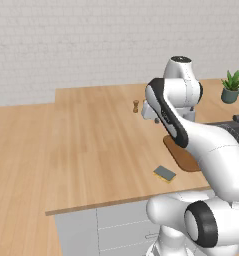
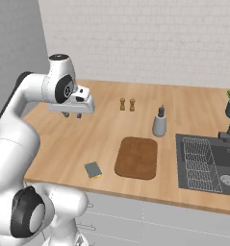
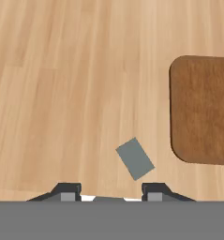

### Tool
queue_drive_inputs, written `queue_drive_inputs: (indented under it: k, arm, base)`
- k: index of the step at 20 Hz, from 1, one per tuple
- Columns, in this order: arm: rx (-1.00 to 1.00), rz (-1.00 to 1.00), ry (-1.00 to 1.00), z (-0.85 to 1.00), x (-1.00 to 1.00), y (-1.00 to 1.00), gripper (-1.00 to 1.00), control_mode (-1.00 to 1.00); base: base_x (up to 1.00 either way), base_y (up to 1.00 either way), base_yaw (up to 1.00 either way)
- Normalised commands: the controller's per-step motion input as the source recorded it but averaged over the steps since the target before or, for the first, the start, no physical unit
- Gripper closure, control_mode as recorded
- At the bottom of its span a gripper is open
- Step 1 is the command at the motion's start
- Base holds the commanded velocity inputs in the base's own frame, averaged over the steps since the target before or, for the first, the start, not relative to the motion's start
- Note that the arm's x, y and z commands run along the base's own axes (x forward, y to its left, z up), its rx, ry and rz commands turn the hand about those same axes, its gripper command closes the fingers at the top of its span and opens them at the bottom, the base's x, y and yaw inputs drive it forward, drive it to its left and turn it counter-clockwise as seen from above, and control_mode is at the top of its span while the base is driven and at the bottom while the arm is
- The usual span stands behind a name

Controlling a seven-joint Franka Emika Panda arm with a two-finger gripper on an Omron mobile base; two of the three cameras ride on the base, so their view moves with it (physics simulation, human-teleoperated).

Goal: Pick up the sponge from the counter and clean the cutting board by briefly scrubbing or pressing down on the cutting board. Once finished, release the sponge.

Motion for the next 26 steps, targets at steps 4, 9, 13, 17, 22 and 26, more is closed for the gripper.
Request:
queue_drive_inputs:
  k: [4, 9, 13, 17, 22, 26]
  arm:
    - [0.00, 0.01, 0.00, 0.00, -0.15, -0.04, -1.00, -1.00]
    - [0.00, 0.18, 0.00, -0.19, -0.26, -0.37, -1.00, -1.00]
    - [-0.01, 0.21, 0.06, -0.36, -0.01, -0.16, -1.00, -1.00]
    - [-0.12, 0.23, 0.21, -0.47, 0.03, 0.00, -1.00, -1.00]
    - [-0.10, 0.23, 0.20, -0.51, 0.13, 0.00, -1.00, -1.00]
    - [0.00, 0.17, 0.06, -0.55, 0.13, 0.00, -1.00, -1.00]
  base:
    - [0.00, 0.00, 0.00]
    - [0.00, 0.00, 0.00]
    - [0.00, 0.00, 0.00]
    - [0.00, 0.00, 0.00]
    - [0.00, 0.00, 0.00]
    - [0.00, 0.00, 0.00]
